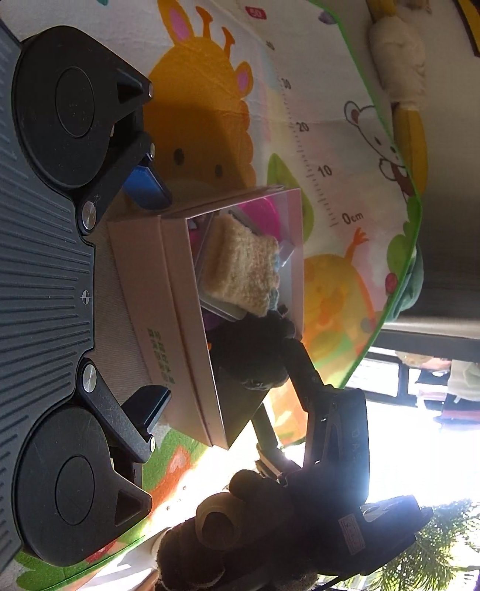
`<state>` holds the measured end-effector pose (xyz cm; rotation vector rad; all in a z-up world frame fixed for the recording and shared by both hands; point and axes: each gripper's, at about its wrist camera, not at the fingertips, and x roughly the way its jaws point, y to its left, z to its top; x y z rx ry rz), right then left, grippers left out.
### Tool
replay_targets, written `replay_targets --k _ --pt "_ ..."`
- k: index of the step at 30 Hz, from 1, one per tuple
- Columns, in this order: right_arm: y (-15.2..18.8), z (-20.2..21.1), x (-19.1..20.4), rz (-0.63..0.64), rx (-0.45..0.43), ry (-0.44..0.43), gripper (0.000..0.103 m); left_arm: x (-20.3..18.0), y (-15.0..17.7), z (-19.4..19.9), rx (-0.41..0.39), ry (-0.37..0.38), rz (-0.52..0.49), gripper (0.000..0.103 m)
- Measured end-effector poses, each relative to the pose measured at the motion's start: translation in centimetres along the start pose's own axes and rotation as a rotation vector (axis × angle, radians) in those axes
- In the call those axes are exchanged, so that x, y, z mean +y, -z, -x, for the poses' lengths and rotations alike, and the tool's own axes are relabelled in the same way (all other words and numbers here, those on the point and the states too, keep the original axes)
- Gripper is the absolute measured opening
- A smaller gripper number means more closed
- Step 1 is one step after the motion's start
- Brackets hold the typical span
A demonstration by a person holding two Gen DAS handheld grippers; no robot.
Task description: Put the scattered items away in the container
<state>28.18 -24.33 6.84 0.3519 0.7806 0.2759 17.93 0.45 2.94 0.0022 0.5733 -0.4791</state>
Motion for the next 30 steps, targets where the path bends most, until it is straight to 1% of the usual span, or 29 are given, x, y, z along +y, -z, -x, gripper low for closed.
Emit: replay_targets --k 2,4,5,8,10,11,12,14,17,19,21,22,23,25,27,30 --pt "1.4 1.6 0.6 0.022 -0.056 0.022 0.103 -0.3 0.9 1.0 0.009 -0.062 0.006 0.103" --pt "3.7 3.6 1.1 0.062 -0.095 0.066 0.103 -0.7 1.8 1.5 0.030 -0.148 0.017 0.103" --pt "5.0 4.3 1.3 0.084 -0.107 0.087 0.103 -0.8 2.3 1.7 0.035 -0.169 0.028 0.103" --pt "9.7 5.9 1.8 0.144 -0.102 0.156 0.103 -1.5 3.8 2.4 0.040 -0.193 0.058 0.103" --pt "12.7 6.7 2.2 0.190 -0.088 0.175 0.103 -2.4 4.2 2.9 0.030 -0.213 0.046 0.103" --pt "14.0 7.0 2.4 0.213 -0.086 0.181 0.103 -2.7 4.4 3.3 0.011 -0.217 0.044 0.103" --pt "15.1 7.3 2.6 0.232 -0.086 0.191 0.103 -3.0 4.5 3.7 -0.002 -0.216 0.048 0.103" --pt "16.6 7.5 2.7 0.242 -0.083 0.217 0.103 -3.2 4.7 3.7 0.013 -0.218 0.070 0.103" --pt "17.8 7.2 2.0 0.216 -0.071 0.269 0.103 -3.1 4.8 3.1 0.059 -0.250 0.088 0.103" --pt "17.7 7.2 1.5 0.186 -0.077 0.277 0.103 -2.8 4.8 2.5 0.094 -0.266 0.102 0.103" --pt "17.7 7.0 1.2 0.188 -0.113 0.276 0.103 -3.1 4.9 2.2 0.107 -0.286 0.080 0.103" --pt "17.5 6.6 1.1 0.199 -0.105 0.282 0.103 -3.5 4.9 2.0 0.119 -0.303 0.057 0.103" --pt "17.3 6.2 1.2 0.212 -0.097 0.296 0.103 -3.8 4.9 1.9 0.123 -0.319 0.037 0.103" --pt "16.9 5.5 1.5 0.241 -0.084 0.339 0.103 -3.8 5.0 1.9 0.123 -0.319 0.038 0.103" --pt "17.0 5.3 1.6 0.238 -0.089 0.343 0.103 -3.5 5.0 2.0 0.121 -0.306 0.053 0.103" --pt "17.1 5.3 1.6 0.238 -0.096 0.347 0.103 -3.8 5.0 1.9 0.125 -0.320 0.035 0.103"
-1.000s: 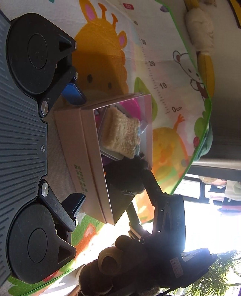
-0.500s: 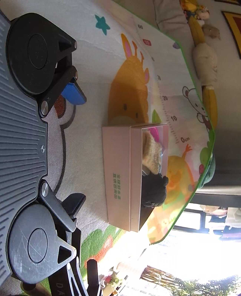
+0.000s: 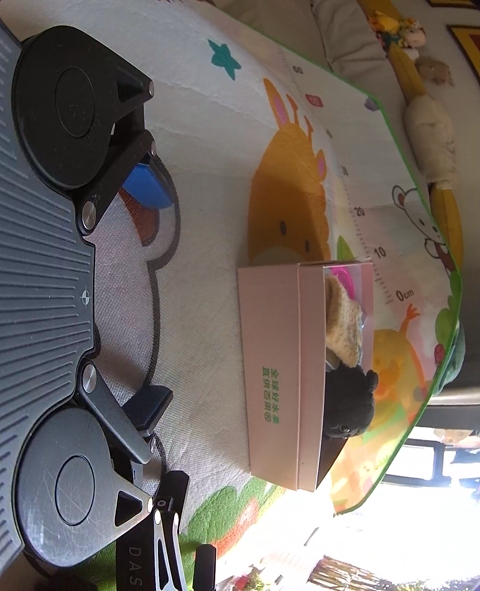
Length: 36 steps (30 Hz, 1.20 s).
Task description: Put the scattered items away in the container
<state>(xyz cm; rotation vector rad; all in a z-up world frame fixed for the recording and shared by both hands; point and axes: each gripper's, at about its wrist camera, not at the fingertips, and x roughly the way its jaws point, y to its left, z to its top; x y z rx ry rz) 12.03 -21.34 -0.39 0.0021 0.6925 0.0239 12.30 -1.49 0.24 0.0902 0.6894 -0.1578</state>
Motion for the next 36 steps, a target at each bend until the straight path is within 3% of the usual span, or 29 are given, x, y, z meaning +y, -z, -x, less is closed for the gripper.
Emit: replay_targets --k 36 --pt "-0.03 -0.14 0.11 -0.001 -0.001 -0.001 0.103 0.30 0.00 -0.06 0.003 0.007 0.009 0.103"
